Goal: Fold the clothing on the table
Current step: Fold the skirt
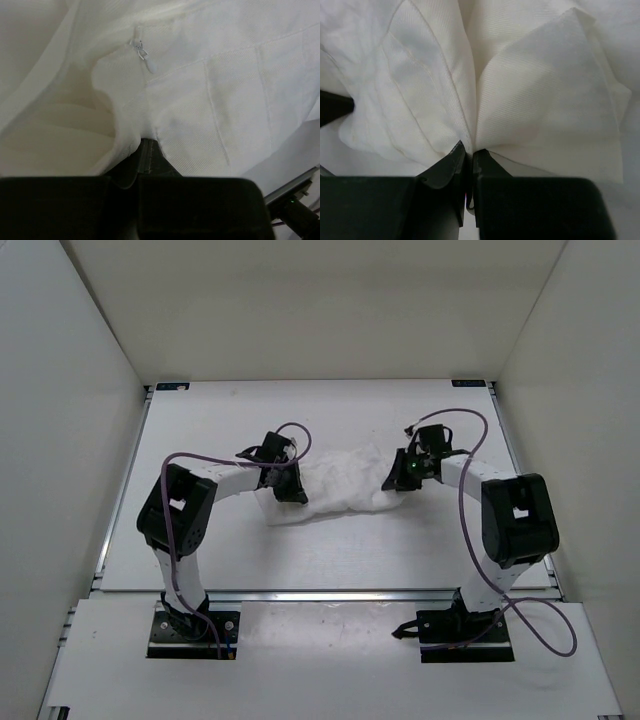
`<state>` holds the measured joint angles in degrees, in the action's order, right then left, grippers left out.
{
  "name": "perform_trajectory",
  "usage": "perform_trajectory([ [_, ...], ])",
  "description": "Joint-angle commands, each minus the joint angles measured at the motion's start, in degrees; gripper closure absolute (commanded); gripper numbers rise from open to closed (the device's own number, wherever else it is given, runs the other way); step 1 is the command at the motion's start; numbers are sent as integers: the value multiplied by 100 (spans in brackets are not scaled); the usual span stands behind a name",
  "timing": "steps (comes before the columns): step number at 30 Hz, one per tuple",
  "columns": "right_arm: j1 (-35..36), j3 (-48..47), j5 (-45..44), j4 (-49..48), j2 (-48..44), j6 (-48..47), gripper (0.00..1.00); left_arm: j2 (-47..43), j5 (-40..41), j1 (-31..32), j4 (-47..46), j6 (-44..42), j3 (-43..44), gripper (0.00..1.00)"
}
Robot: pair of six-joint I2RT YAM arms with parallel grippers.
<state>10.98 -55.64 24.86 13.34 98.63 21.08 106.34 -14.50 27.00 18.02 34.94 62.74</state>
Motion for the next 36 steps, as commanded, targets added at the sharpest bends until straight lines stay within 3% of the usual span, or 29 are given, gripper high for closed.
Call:
perform_trajectory([
  [1,-158,-736,-43,343,-511,-332,100,167,-254,270,-201,521,10,100],
  [7,79,-1993,264,924,-565,-851,100,264,-404,437,-931,1295,-104,100],
  [11,684,-2635,441,1205,-450,-1087,100,387,-562,516,-1440,1787,-166,100],
  [21,2188,-2224,309,1232,-371,-1071,100,545,-1072,130,-2338,2412,-394,100],
  [26,2382,-1890,19,1434,-424,-1159,100,501,-1713,-230,-2890,2701,-613,100],
  [29,2251,-1749,1,1434,-520,-1088,100,-58,-2275,-511,-3217,2878,-911,100],
  [33,1987,-1766,-122,1294,-590,-1228,100,-1070,-2268,-1047,-2377,2309,-1298,100],
  [36,1864,-1933,-166,1372,-556,-1326,100,-1756,-1796,-1075,-1585,1859,-1535,100],
])
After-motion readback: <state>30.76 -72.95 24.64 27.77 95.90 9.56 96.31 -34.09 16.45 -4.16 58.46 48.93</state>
